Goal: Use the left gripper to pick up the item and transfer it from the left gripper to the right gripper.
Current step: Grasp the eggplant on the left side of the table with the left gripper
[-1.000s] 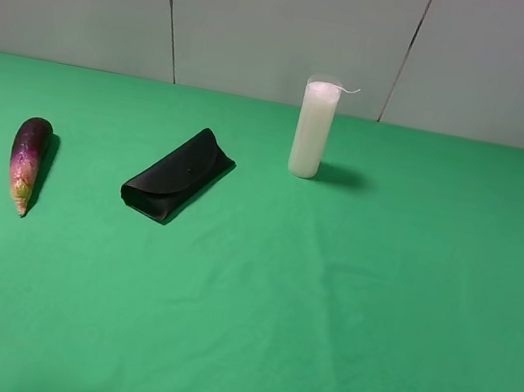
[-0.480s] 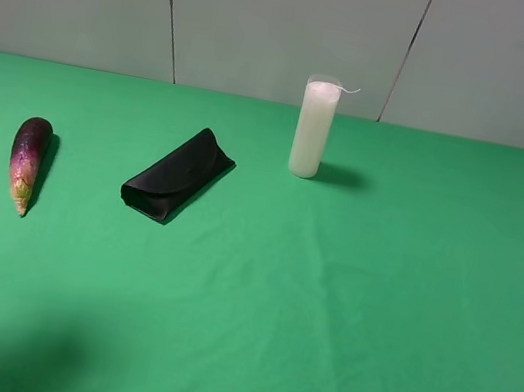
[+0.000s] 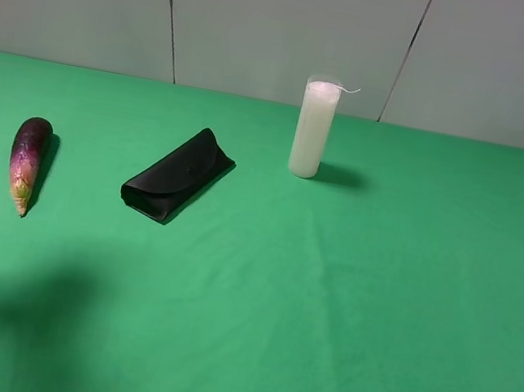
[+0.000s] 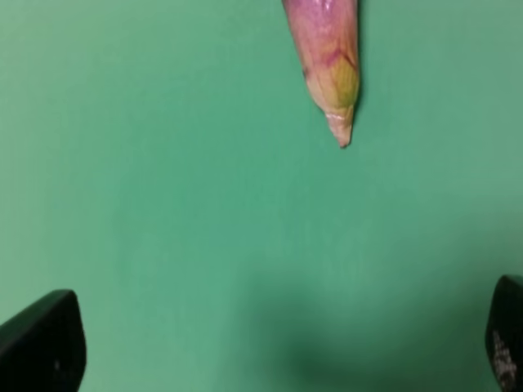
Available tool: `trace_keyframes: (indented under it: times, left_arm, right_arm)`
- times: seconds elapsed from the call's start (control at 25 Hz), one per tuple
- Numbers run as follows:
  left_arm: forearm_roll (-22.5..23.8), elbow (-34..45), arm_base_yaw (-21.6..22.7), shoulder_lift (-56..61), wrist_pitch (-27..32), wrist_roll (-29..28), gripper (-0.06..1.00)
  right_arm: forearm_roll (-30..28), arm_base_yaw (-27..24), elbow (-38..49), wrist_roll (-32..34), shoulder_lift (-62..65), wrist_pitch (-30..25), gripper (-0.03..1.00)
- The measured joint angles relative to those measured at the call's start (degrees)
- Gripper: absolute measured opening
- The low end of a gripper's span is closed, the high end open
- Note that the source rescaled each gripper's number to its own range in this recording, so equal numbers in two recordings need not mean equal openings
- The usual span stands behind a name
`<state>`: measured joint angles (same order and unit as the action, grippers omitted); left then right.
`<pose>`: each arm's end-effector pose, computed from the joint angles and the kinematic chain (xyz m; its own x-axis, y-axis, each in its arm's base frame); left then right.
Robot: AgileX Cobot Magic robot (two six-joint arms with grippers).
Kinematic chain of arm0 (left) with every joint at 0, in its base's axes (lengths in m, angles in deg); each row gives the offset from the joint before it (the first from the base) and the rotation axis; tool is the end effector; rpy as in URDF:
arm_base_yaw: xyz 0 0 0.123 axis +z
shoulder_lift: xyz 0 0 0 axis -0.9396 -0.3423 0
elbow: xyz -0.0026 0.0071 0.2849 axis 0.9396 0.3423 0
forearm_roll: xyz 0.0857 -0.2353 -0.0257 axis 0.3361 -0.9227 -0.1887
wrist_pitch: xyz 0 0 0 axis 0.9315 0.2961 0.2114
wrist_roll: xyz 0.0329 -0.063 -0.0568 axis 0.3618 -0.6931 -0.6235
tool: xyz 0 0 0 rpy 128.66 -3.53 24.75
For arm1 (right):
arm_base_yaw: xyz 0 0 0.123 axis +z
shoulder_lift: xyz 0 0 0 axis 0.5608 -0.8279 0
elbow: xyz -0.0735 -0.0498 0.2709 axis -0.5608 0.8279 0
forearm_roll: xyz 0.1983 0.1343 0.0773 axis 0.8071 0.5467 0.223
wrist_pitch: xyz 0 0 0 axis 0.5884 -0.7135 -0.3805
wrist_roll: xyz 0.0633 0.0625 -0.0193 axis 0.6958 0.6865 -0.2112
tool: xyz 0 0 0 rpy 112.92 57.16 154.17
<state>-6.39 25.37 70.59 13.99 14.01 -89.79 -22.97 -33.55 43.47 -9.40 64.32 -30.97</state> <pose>0.2030 0.0086 0.2410 -0.8929 -0.1224 -0.4332 -0.1431 0.9896 0.0152 -0.0034 -0.0001 0.2802 -0.4125 -0.0315 -0.9104 -0.0212 0.9995 -0.0250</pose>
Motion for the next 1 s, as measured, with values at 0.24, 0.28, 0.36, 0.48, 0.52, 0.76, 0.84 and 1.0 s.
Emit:
trace_keyframes:
  times: [0.24, 0.28, 0.36, 0.48, 0.52, 0.76, 0.84, 1.0]
  left_arm:
    - [0.0, 0.0, 0.0, -6.7, -4.0, -0.1, 0.98]
    - [0.0, 0.0, 0.0, -7.7, -4.7, -0.2, 0.98]
    - [0.0, 0.0, 0.0, -9.5, -6.1, -0.6, 0.98]
    - [0.0, 0.0, 0.0, -11.8, -7.8, -1.7, 0.98]
    - [0.0, 0.0, 0.0, -12.4, -8.2, -1.9, 0.98]
    - [0.0, -0.5, 0.0, -16.8, -10.9, -2.6, 0.98]
    - [0.0, -1.4, 0.0, -18.4, -11.3, -2.6, 0.98]
    - [0.0, -3.8, 0.0, -22.3, -12.0, -2.6, 0.98]
  right_arm:
    - [0.0, 0.0, 0.0, 0.0, 0.0, 0.0, 1.00]
    - [0.0, 0.0, 0.0, 0.0, 0.0, 0.0, 1.00]
    - [0.0, 0.0, 0.0, 0.0, 0.0, 0.0, 1.00]
    - [0.0, 0.0, 0.0, 0.0, 0.0, 0.0, 1.00]
    - [0.0, 0.0, 0.0, 0.0, 0.0, 0.0, 1.00]
    - [0.0, 0.0, 0.0, 0.0, 0.0, 0.0, 1.00]
    - [0.0, 0.0, 0.0, 0.0, 0.0, 0.0, 1.00]
    - [0.0, 0.0, 0.0, 0.0, 0.0, 0.0, 1.00]
